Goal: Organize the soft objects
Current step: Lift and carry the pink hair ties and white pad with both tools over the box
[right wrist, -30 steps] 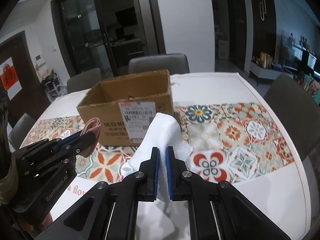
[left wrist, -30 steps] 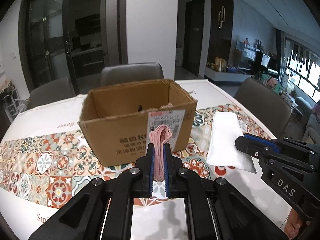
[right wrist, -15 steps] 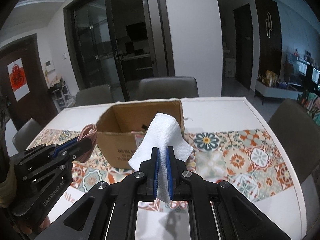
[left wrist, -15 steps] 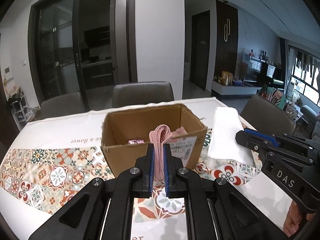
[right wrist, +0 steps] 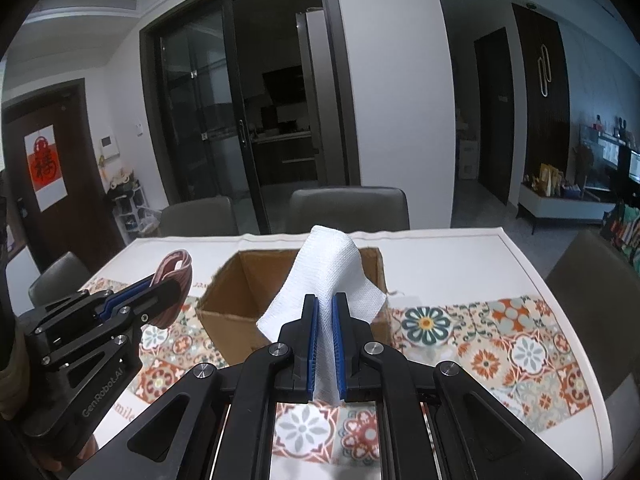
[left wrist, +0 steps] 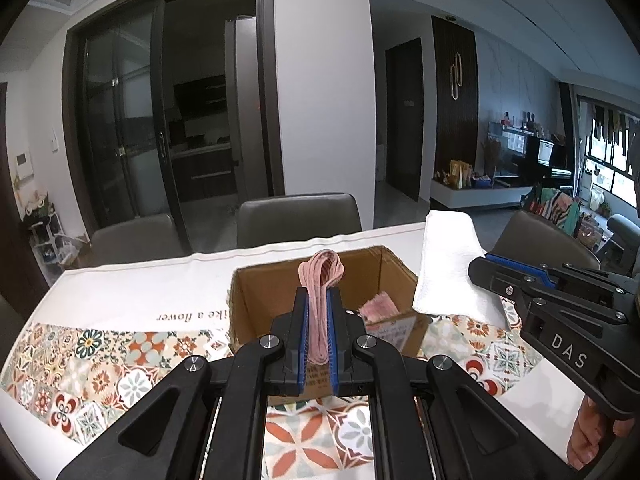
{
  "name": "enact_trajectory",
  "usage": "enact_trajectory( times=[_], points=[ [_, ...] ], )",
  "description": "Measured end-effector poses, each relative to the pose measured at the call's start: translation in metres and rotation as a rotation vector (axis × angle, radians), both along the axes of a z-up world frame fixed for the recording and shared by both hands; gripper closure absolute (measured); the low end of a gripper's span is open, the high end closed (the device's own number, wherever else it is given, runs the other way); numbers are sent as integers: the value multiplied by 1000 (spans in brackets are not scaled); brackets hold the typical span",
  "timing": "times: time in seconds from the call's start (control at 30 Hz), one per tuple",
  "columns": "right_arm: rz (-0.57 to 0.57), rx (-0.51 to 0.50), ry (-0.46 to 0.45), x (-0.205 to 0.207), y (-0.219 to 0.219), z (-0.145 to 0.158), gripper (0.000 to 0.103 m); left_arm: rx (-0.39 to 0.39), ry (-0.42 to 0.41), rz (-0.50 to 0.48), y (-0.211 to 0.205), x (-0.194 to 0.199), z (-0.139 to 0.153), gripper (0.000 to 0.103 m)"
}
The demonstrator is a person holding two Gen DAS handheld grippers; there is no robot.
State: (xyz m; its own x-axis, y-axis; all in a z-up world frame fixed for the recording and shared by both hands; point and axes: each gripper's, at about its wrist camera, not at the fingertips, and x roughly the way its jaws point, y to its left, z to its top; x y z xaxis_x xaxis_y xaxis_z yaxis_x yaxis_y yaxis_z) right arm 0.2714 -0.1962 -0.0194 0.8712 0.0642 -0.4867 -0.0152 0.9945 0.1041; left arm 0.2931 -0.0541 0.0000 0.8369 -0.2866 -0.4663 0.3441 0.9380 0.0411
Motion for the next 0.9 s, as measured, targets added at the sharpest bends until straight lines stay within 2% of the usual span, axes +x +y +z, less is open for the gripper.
enact_trajectory(
  times=[0.5, 0.9],
  points=[
    [29, -15, -45, 35, 11, 9, 94, 2, -31, 16, 7, 36, 6, 93],
    [51, -25, -13, 66, 15, -8, 94, 10, 5, 21, 8, 70, -10, 93]
  ],
)
